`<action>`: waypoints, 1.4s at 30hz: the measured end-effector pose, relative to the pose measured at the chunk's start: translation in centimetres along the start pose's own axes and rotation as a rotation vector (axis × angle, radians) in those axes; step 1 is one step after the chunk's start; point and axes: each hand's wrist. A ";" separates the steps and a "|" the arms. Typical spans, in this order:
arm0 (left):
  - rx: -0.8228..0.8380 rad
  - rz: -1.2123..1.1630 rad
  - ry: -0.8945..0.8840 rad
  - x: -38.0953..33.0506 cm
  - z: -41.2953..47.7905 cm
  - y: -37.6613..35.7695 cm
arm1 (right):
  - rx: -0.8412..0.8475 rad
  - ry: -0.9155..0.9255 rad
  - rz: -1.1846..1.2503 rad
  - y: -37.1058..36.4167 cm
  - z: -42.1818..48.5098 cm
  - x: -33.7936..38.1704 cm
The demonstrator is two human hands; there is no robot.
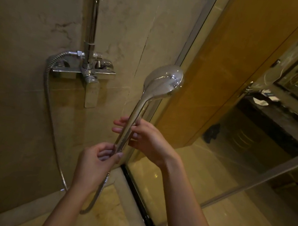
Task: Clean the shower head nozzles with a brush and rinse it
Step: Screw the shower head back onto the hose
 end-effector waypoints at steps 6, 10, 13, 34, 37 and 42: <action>0.010 -0.026 0.011 0.5 0.1 0.2 | -0.075 0.082 -0.223 -0.3 -0.1 -0.2; -0.008 -0.026 0.012 0.5 0.1 0.3 | -0.187 0.156 -0.270 -0.7 0.0 -0.2; -0.006 -0.010 0.003 0.4 0.0 0.2 | -0.221 0.204 -0.326 -0.6 0.2 -0.2; 0.505 -0.316 0.106 -2.6 -1.2 1.5 | 0.157 0.176 -0.018 0.0 -1.6 0.5; 0.417 -0.321 0.079 -2.7 -1.3 0.8 | 0.141 0.186 0.009 -0.1 -1.5 0.5; 0.367 -0.251 -0.003 -3.1 -1.1 0.4 | 0.073 0.214 -0.020 -0.1 -1.2 0.3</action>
Point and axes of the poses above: each hand's wrist, its own z-axis towards the middle knuckle, its own y-axis out of the back of the hand, x = y × z, and after that the axes turned 7 degrees about -y, right-handed
